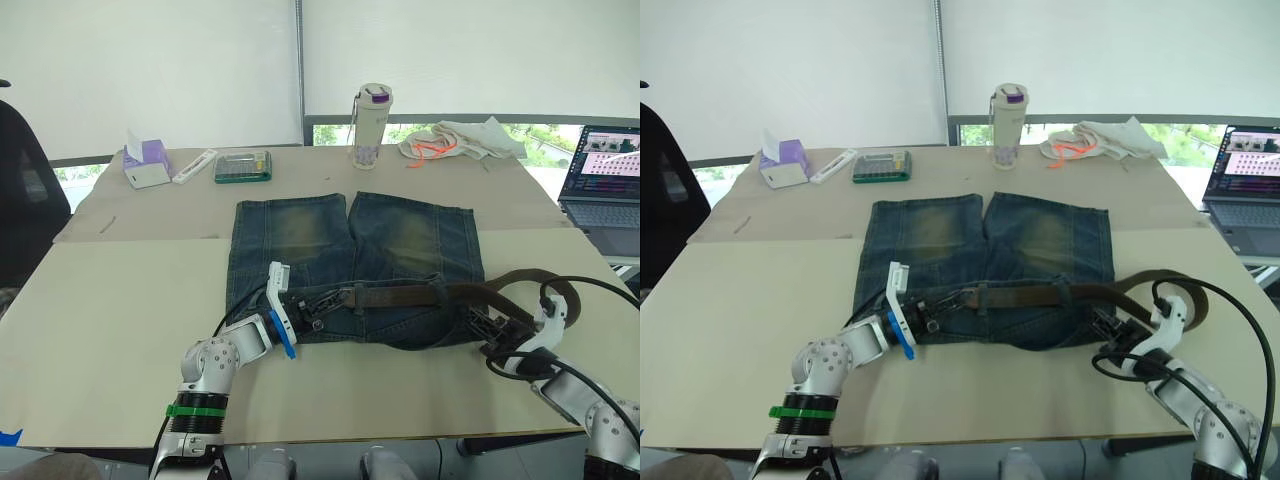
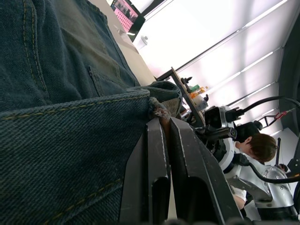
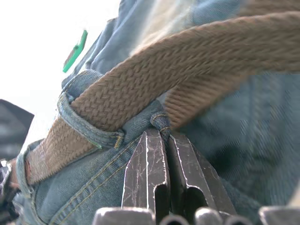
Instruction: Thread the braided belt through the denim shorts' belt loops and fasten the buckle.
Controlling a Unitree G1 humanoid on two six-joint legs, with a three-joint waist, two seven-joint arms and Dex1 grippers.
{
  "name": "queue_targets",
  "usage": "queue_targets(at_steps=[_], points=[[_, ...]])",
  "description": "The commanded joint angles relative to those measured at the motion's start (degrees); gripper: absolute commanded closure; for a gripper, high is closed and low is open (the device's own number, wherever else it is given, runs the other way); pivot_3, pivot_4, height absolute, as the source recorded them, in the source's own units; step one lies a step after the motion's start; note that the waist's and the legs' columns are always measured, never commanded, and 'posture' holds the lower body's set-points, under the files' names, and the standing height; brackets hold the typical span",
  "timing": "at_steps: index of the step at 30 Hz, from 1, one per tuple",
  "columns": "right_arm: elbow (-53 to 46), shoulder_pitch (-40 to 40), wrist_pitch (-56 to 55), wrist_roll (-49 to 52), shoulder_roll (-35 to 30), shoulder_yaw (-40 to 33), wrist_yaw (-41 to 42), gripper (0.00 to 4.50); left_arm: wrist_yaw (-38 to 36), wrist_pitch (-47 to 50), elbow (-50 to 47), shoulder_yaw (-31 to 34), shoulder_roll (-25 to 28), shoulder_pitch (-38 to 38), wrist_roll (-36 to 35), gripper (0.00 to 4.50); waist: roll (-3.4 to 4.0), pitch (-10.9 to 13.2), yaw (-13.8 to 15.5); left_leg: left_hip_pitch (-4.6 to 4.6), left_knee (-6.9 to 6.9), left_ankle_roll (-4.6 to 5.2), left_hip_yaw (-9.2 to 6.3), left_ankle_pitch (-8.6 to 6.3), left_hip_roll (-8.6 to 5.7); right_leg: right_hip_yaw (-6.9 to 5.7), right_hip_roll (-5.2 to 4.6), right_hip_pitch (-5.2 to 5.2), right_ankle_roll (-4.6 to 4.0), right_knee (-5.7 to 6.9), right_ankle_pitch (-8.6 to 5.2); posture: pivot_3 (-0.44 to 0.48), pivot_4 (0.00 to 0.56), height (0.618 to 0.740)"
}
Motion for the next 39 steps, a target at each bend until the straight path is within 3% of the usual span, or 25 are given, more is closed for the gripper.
queue_targets(at_steps=[1,10,17,28,39], points=[[-1.48,0.49,-2.02,5.78,1.21,-5.92,-6.2,4.47,-1.2,-0.89,0.0,0.48,0.8,-1.02,0.3,4.5,0.0,0.0,0.02,0.0,0.0,0.0,0.01,0.0,0.0,0.0,0.0,0.0,0.0,0.0,0.0,0.0,0.15,0.74],[1.7,0.53,-9.64,12.19,3.69,-13.05,-20.05,4.47,-2.45,-1.4,1.3,0.89,2.47,-1.71,1.3,4.5,0.02,-0.01,0.17,-0.02,0.0,0.0,0.09,0.0,-0.05,-0.02,-0.03,0.01,0.02,-0.03,-0.01,0.0,0.15,0.74],[-0.12,-1.32,-16.09,13.51,7.06,-11.9,-31.22,4.47,-3.14,-3.62,2.21,-0.63,1.74,-2.59,3.2,4.5,0.01,-0.01,0.01,-0.02,0.0,0.0,0.12,0.0,-0.04,-0.01,-0.01,0.02,0.02,-0.03,-0.01,0.0,0.15,0.74],[-1.43,-11.48,-37.38,3.51,13.76,-13.85,-51.21,4.47,-5.64,-10.85,7.87,-2.59,-0.83,-9.29,7.85,4.5,0.08,-0.04,-0.1,-0.03,0.0,0.01,0.16,0.01,-0.08,0.01,0.02,0.0,0.01,-0.02,-0.01,0.0,0.15,0.74],[-0.91,-15.67,-52.29,-9.01,15.42,-13.14,-54.28,4.47,-6.99,-11.67,9.7,-3.36,-2.39,-13.8,8.16,4.5,0.18,-0.06,-0.2,-0.06,0.0,0.02,0.13,0.01,-0.14,0.0,0.0,-0.02,0.02,-0.01,-0.01,0.0,0.15,0.74]])
